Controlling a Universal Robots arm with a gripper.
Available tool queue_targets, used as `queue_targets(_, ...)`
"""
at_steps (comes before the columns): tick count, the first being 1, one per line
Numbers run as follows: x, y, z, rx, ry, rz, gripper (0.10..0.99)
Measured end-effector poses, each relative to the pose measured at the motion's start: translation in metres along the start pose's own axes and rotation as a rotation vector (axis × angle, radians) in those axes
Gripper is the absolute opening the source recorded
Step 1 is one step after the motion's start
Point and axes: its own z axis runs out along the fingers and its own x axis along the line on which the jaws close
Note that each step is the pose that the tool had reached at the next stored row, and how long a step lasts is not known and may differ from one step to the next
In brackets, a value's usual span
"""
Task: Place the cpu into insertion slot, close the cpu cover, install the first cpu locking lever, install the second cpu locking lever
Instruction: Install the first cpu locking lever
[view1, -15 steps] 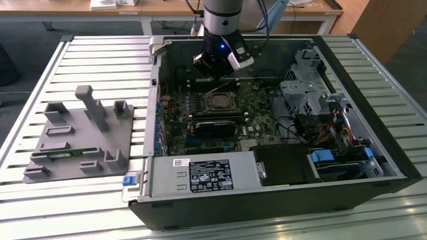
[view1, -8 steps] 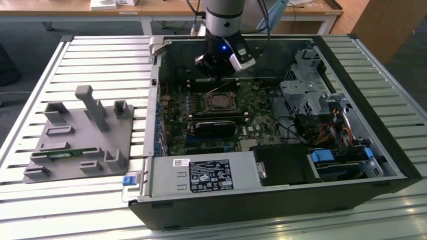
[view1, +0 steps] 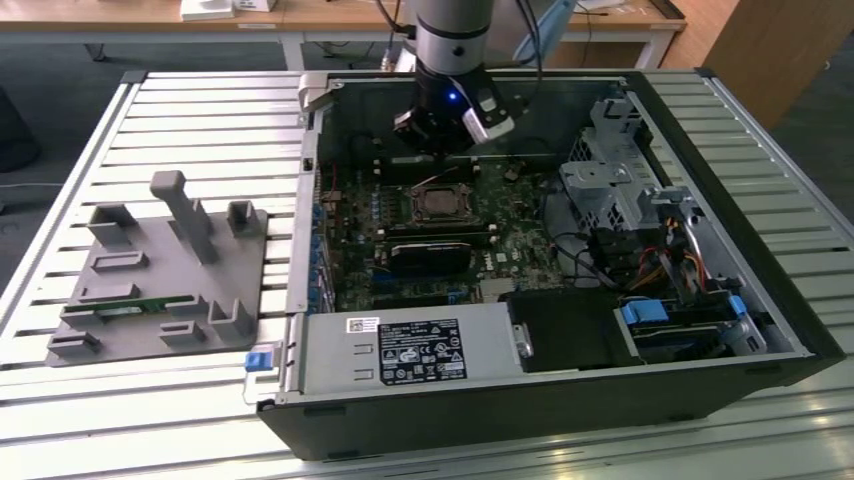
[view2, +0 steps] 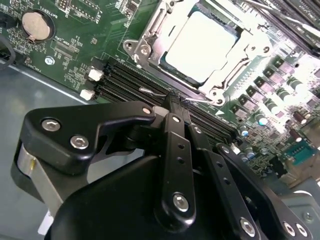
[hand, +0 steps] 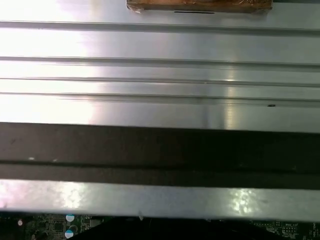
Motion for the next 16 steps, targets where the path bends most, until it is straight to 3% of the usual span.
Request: queue_targets(16,-0.0108,0.0014,0.0082,0.0,0.0002,0.0,0.106)
